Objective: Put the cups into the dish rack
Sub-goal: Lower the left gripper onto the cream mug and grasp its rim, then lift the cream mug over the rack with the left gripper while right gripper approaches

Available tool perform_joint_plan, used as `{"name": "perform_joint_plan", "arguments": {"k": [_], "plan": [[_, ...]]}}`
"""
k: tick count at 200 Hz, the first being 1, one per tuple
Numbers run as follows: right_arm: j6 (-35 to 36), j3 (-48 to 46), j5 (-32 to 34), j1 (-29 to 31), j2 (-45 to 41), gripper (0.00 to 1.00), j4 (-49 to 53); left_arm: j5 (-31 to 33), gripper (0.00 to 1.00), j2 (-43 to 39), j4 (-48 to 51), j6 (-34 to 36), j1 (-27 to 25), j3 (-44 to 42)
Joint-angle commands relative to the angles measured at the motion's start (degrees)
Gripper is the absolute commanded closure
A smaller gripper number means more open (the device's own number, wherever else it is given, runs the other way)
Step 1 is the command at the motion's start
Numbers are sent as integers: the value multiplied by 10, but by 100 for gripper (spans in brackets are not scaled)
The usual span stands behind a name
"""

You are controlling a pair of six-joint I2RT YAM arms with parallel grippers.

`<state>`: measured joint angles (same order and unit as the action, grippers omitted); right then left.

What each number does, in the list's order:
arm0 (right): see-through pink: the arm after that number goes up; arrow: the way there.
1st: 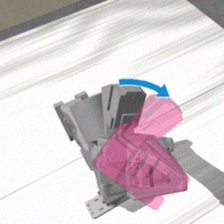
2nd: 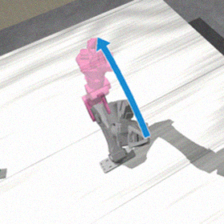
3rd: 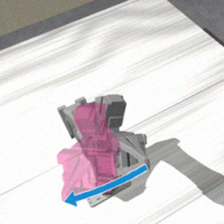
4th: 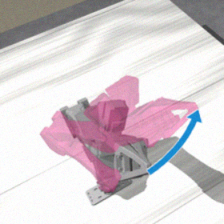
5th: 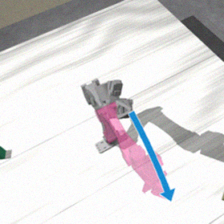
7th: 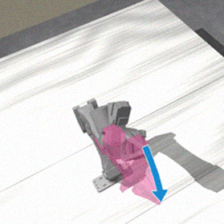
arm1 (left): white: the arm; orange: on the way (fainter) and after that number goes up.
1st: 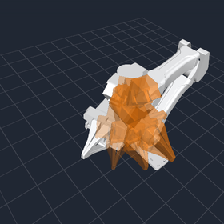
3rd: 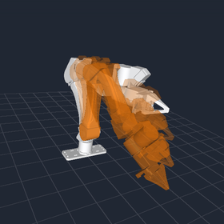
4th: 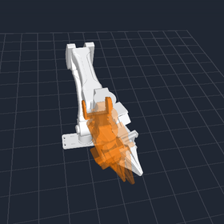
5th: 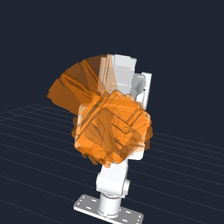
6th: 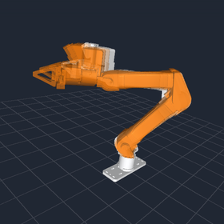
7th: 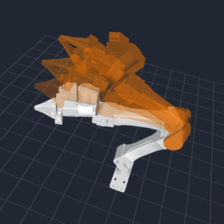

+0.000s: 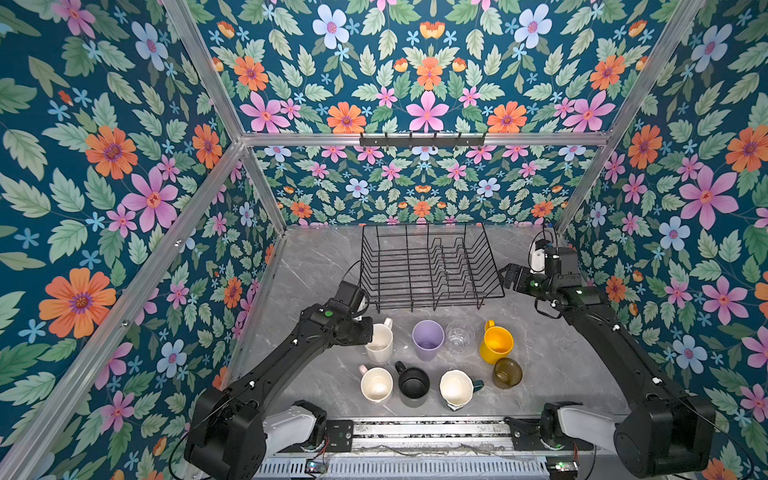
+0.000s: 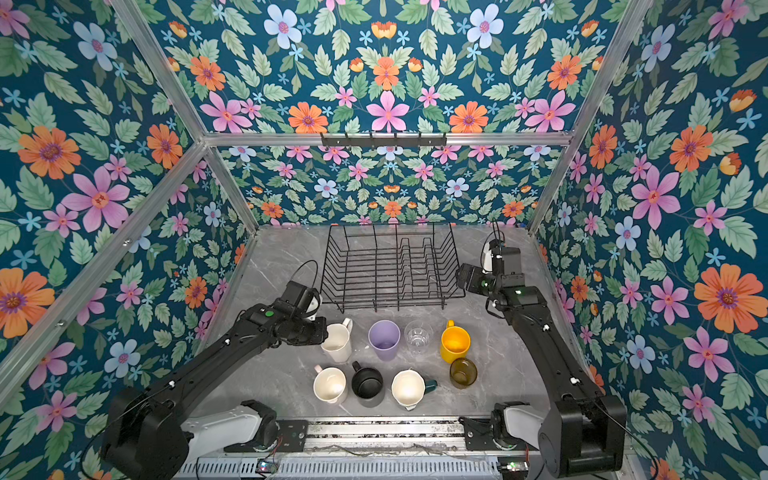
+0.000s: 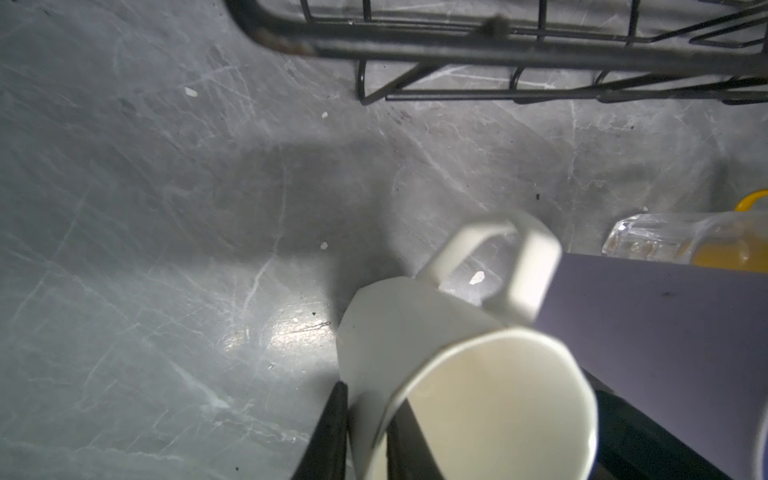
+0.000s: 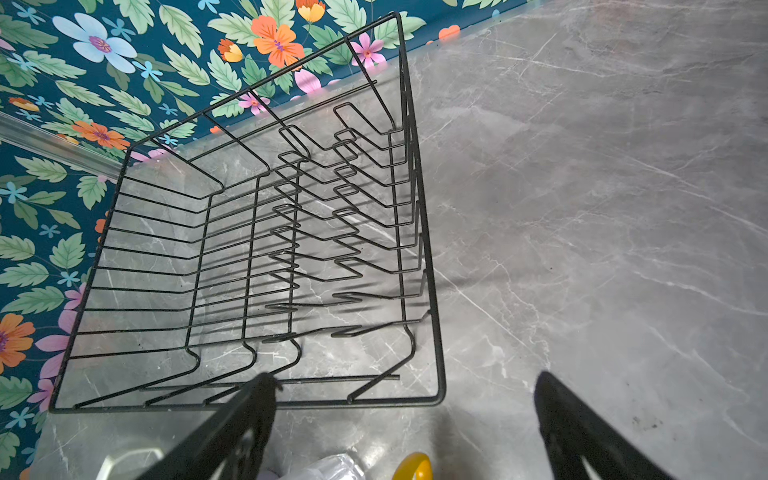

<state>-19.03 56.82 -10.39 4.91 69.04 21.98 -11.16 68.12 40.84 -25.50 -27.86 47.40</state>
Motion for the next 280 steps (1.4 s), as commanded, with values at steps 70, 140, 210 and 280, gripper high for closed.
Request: {"name": "perform_joint_plan", "arguments": {"k": [70, 140, 210, 280], "plan": [[2, 0, -6, 0, 2, 4, -13, 2, 100, -3, 24, 32, -1, 32], [-2, 5, -9, 0, -2, 4, -7, -26, 100, -40, 45, 77, -1, 86], [-7, 15, -29, 0, -11, 4, -4, 34, 100, -85, 72, 93, -1, 156], [-24, -7, -135, 1, -57, 4, -79, 36, 100, -75, -68, 87, 7, 248]]}}
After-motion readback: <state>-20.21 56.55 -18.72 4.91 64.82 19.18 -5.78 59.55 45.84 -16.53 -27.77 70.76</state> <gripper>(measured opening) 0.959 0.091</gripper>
